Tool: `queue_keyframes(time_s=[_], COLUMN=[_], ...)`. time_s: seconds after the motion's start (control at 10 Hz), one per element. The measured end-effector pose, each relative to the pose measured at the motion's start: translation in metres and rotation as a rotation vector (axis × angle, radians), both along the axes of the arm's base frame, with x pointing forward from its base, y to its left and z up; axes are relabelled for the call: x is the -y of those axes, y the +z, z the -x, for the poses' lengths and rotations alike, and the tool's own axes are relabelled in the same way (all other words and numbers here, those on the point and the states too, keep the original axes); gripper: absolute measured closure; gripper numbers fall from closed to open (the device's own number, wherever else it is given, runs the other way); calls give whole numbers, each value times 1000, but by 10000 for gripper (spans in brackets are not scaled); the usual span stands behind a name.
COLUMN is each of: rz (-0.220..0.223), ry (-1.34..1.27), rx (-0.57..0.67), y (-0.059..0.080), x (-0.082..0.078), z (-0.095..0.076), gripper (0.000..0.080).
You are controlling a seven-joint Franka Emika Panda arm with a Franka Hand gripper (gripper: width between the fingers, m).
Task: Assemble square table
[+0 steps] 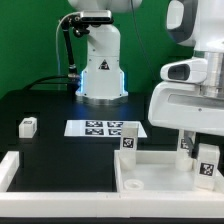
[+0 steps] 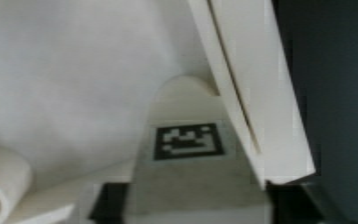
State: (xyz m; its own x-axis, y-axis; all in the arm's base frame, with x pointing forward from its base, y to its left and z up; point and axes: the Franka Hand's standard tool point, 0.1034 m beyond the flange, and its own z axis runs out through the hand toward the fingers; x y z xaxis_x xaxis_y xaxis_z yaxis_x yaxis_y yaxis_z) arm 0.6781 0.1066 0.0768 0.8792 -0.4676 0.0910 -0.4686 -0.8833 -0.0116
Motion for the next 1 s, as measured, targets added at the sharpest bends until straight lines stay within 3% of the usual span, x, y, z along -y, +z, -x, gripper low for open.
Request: queue_keyframes(time_s=[0.2, 0.4, 0.8, 1.0], rz=[-9, -46, -286, -301], ry=[-108, -482, -1177, -1261], rx=[3, 12, 106, 94], y=[0, -2, -3, -1], x=[-1, 1, 1, 0], z=[0, 2, 7, 7], gripper=[512, 512, 507, 505])
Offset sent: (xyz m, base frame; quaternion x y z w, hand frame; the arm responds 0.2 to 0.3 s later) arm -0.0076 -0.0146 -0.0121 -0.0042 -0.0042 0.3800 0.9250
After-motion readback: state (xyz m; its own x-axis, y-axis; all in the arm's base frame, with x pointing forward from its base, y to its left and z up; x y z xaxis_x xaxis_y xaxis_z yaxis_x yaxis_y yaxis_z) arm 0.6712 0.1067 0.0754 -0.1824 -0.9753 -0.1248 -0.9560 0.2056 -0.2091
